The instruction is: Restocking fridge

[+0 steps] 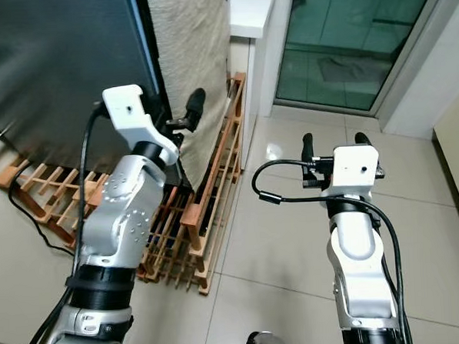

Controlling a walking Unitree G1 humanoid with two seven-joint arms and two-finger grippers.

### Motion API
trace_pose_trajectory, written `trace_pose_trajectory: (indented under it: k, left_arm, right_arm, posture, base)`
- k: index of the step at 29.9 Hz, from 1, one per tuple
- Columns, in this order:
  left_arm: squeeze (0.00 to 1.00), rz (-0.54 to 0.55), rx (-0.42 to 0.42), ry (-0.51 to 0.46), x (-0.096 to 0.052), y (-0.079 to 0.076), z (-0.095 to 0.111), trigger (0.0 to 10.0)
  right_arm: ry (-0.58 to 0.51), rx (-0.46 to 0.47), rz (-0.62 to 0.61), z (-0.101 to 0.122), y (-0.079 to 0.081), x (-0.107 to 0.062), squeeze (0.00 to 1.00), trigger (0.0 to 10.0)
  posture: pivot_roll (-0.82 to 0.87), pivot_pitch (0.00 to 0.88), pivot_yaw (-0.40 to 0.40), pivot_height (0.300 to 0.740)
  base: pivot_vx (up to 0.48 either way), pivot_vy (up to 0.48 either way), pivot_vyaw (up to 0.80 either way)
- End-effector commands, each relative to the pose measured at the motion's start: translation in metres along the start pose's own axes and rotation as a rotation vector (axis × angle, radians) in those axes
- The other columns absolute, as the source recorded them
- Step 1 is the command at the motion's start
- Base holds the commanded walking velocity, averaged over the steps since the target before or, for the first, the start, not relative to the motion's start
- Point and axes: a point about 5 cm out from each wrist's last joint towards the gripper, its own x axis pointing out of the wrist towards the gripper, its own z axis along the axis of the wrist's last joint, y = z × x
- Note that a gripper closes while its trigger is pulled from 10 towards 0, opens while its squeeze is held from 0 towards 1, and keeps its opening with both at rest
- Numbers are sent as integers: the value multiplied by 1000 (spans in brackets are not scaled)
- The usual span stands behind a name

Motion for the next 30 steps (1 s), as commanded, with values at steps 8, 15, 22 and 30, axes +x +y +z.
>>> trace_pose_trajectory:
  k: [8,15,22,30]
  left_arm:
    - [0,-80,-96,150,18,-32,-29,10000]
    - [0,-326,-290,109,18,-62,-24,10000]
    - [0,-507,-327,90,10,-92,-24,10000]
    - [0,-635,-380,54,4,-105,-16,10000]
  right_arm:
    - [7,29,-2,0,2,5,0,10000]
    - [21,53,5,-3,5,7,0,10000]
    - [25,56,7,-4,6,8,0,10000]
    - [24,56,5,-4,6,8,0,10000]
  posture:
    - [-163,60,12,740]
    - [-162,60,14,740]
    - [-167,58,14,740]
    - [-173,58,17,740]
  base:
    - [0,0,0]
    - [0,0,0]
    - [0,0,0]
    - [0,0,0]
